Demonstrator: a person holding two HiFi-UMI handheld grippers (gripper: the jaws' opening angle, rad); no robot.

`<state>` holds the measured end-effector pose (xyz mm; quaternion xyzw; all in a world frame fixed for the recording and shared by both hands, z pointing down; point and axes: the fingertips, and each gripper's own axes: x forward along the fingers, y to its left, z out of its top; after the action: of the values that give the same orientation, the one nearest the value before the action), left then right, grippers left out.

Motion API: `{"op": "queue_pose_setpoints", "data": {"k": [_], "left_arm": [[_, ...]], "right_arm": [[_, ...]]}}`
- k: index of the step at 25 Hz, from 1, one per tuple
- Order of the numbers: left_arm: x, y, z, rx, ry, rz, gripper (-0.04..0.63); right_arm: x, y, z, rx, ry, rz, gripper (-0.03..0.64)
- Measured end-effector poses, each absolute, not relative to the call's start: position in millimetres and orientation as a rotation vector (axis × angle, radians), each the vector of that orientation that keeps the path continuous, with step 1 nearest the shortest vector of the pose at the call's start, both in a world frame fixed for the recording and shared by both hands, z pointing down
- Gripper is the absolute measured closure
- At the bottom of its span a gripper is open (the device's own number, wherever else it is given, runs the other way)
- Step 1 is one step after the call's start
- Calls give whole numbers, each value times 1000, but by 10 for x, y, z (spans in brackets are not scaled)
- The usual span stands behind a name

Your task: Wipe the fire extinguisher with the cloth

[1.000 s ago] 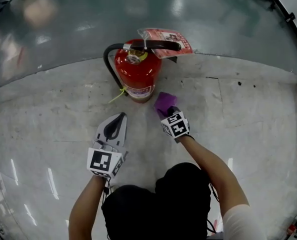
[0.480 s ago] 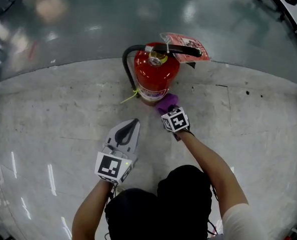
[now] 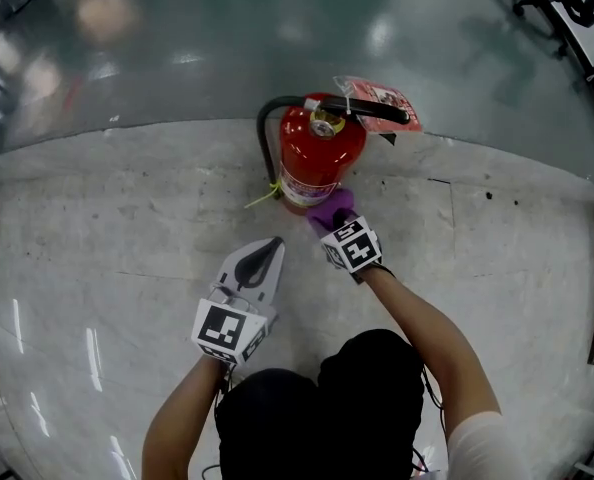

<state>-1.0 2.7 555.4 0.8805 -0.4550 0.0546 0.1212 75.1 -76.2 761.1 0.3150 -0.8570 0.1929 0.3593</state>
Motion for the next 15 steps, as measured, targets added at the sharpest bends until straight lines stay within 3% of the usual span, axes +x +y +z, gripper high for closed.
{"op": "queue_pose_setpoints", "data": {"k": [15], "left_arm": [[42, -22, 5349, 2592, -1306, 140, 591]], "right_arm": [[724, -744, 6603, 657, -2337, 339, 555]]}}
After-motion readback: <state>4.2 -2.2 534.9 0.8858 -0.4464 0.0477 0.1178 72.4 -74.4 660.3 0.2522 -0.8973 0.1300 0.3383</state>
